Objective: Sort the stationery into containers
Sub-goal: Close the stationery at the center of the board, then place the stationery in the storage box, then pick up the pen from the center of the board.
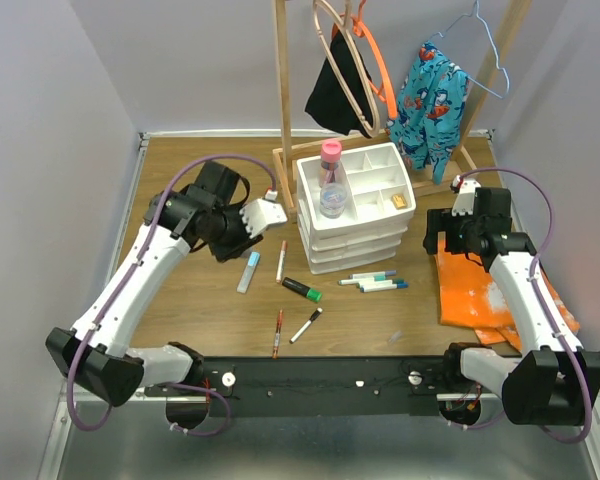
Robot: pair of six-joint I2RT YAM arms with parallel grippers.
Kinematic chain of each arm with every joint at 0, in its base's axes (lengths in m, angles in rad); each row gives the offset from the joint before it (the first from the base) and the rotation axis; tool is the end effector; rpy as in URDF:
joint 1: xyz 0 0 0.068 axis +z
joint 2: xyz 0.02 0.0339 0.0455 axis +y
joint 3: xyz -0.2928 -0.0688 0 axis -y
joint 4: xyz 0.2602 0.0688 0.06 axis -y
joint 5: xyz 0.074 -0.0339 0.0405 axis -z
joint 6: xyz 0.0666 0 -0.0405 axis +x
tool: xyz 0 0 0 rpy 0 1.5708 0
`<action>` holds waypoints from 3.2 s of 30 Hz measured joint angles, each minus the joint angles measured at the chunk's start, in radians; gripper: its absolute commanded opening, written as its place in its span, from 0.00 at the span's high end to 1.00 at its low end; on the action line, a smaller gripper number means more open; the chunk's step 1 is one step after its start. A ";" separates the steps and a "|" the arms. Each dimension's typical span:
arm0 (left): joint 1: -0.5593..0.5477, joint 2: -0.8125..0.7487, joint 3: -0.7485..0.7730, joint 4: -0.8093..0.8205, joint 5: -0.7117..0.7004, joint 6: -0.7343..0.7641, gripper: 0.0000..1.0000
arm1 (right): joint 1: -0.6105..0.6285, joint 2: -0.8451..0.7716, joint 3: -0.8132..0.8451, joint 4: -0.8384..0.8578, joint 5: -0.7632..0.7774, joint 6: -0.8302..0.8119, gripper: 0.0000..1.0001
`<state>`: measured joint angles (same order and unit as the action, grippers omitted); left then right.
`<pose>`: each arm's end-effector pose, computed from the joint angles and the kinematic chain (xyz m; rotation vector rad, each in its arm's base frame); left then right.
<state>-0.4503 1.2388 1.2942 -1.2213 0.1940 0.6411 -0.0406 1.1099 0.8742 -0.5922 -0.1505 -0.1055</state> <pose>0.2068 -0.1142 0.3365 1.4546 2.2912 -0.2098 0.2516 -0.0002 0.2703 -0.1476 2.3848 0.1117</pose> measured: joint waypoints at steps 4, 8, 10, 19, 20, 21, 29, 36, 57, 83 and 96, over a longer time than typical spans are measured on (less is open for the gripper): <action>-0.068 0.066 0.275 -0.064 0.035 -0.002 0.73 | 0.000 -0.009 0.000 0.000 0.000 0.000 0.01; -0.188 0.207 0.561 -0.094 0.059 -0.011 0.73 | -0.001 -0.019 0.000 0.000 0.000 0.000 0.01; -0.257 0.296 0.737 -0.109 0.056 -0.021 0.73 | -0.001 -0.027 0.000 0.000 0.000 0.000 0.01; -0.475 0.518 1.101 -0.098 -0.012 -0.035 0.73 | -0.001 -0.058 0.000 0.000 0.000 0.001 0.01; -0.486 0.533 1.100 -0.102 -0.026 -0.037 0.73 | -0.001 -0.060 0.000 0.000 0.000 0.002 0.01; -0.494 0.547 1.100 -0.106 -0.040 -0.039 0.73 | -0.001 -0.062 0.000 0.000 0.000 0.003 0.01; -0.514 0.753 1.186 -0.113 -0.110 -0.078 0.73 | -0.001 -0.082 0.000 0.000 -0.003 0.012 0.01; -0.519 0.808 1.219 -0.114 -0.146 -0.104 0.73 | -0.001 -0.097 0.000 0.000 -0.018 0.023 0.01; -0.520 0.929 1.269 -0.106 -0.229 -0.127 0.28 | -0.001 -0.104 -0.010 0.000 -0.023 0.026 0.01; -0.521 0.937 1.342 0.005 -0.317 -0.122 0.23 | -0.008 -0.105 -0.027 0.000 -0.023 0.027 0.01; -0.551 0.806 1.305 0.062 -0.382 -0.100 0.18 | -0.014 -0.105 -0.031 0.000 -0.023 0.027 0.01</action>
<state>-1.0016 2.0453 2.5988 -1.1591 -0.1879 0.5415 -0.0547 1.0050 0.8433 -0.5919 -0.1738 -0.0788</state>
